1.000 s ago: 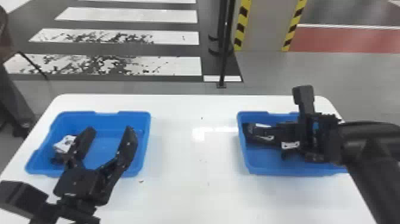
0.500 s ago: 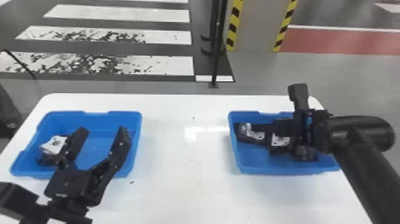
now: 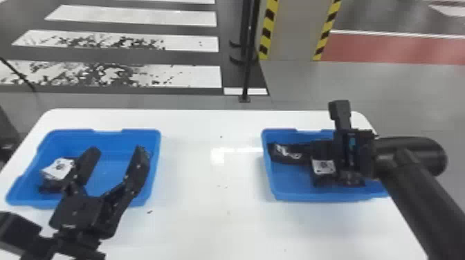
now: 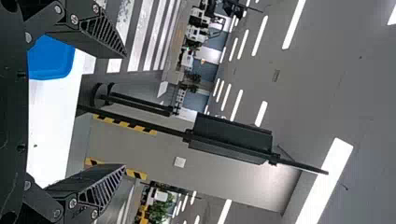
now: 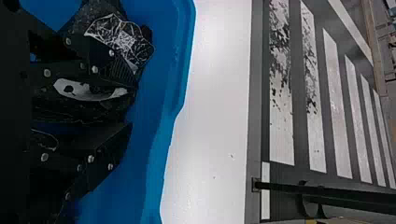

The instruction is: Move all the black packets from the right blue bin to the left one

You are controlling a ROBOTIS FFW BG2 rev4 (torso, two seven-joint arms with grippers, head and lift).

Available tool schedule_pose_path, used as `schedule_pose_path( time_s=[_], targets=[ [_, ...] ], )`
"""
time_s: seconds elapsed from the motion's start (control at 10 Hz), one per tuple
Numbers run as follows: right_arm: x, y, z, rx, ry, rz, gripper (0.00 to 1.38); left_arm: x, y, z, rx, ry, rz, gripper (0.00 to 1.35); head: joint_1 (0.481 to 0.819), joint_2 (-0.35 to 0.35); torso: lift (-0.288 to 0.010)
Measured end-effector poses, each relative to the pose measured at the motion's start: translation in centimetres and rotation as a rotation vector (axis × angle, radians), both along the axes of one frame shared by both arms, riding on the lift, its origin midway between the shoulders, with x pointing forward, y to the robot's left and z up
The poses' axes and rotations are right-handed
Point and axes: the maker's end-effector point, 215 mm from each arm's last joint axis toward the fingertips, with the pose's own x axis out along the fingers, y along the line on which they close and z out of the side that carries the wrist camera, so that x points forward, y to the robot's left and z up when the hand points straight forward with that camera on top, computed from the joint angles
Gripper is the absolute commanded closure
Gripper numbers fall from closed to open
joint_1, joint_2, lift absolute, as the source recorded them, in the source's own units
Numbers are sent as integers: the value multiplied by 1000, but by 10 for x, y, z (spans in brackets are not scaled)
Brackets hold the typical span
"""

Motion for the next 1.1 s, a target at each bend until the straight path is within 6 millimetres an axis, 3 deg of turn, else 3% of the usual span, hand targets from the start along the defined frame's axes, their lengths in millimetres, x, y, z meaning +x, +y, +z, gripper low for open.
schedule_pose_path(
  time_s=[0.5, 0.8, 1.1],
  targets=[
    [-2, 31, 16, 59, -75, 41, 1161, -1, 1, 3, -7, -12, -2, 216, 695, -43, -140],
    [-29, 61, 24, 180, -95, 56, 1161, -3, 2, 7, -12, -27, -1, 216, 695, -11, -140],
    [-61, 65, 36, 227, -104, 51, 1161, -5, 3, 9, -13, -35, -2, 216, 695, -2, -140]
  ],
)
